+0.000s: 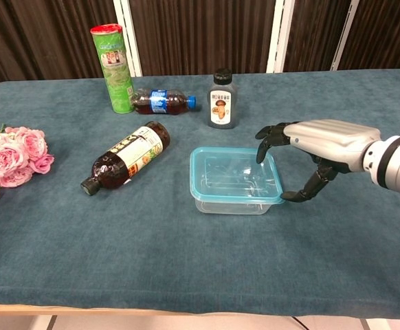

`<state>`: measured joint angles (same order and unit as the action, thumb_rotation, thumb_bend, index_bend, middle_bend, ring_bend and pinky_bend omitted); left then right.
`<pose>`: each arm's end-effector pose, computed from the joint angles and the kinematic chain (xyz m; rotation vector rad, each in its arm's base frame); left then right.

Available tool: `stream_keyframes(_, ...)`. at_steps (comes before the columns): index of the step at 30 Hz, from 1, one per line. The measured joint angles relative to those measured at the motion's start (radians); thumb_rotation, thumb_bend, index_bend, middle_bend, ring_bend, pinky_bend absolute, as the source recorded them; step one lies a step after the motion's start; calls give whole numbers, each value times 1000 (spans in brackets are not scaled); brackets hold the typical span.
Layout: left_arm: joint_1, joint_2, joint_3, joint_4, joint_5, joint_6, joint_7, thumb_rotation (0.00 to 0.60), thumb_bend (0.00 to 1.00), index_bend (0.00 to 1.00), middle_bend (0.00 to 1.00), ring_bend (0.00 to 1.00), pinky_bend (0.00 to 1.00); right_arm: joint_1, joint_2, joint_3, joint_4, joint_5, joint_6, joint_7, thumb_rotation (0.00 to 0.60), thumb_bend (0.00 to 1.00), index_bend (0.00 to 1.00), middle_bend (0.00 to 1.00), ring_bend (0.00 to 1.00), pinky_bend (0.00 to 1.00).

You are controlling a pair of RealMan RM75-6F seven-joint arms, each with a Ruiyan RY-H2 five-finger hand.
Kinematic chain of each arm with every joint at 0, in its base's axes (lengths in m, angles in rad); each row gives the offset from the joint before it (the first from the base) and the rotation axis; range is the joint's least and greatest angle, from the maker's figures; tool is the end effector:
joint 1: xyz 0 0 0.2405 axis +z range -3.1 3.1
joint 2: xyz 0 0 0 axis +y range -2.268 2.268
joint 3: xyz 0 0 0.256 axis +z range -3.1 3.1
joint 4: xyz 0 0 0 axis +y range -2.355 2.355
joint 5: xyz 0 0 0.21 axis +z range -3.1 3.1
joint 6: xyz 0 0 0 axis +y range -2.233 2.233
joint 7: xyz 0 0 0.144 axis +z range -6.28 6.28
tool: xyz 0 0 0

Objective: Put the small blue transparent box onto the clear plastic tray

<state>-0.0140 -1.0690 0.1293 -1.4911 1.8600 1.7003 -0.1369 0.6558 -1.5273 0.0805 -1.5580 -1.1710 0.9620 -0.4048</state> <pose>-0.3017 0.1149 0.1673 -1.6588 -0.8185 -1.0497 -0.1713 -0.2983 -0.0280 1.9785 -0.9530 0.8208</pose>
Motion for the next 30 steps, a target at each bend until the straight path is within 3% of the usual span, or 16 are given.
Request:
stream_keyframes(22,-2,-1,0,-1,-3,-7,2,600,426,0,20,17,100,2,28,33,-76,-22,13,65,600,390,408,168,0,88)
stream_keyframes(26,-4,-1,-2,-3,-11,-14,4,600,427,0,20,17,100,20,27,43,-84,6,2,19,600,310,430,152,0,87)
stream_keyframes(30,-6,-1,-6,-5,-25,-26,7,600,427,0,20,16,100,52,25,58,-99,66,-1,-98,600,304,430,131,0,83)
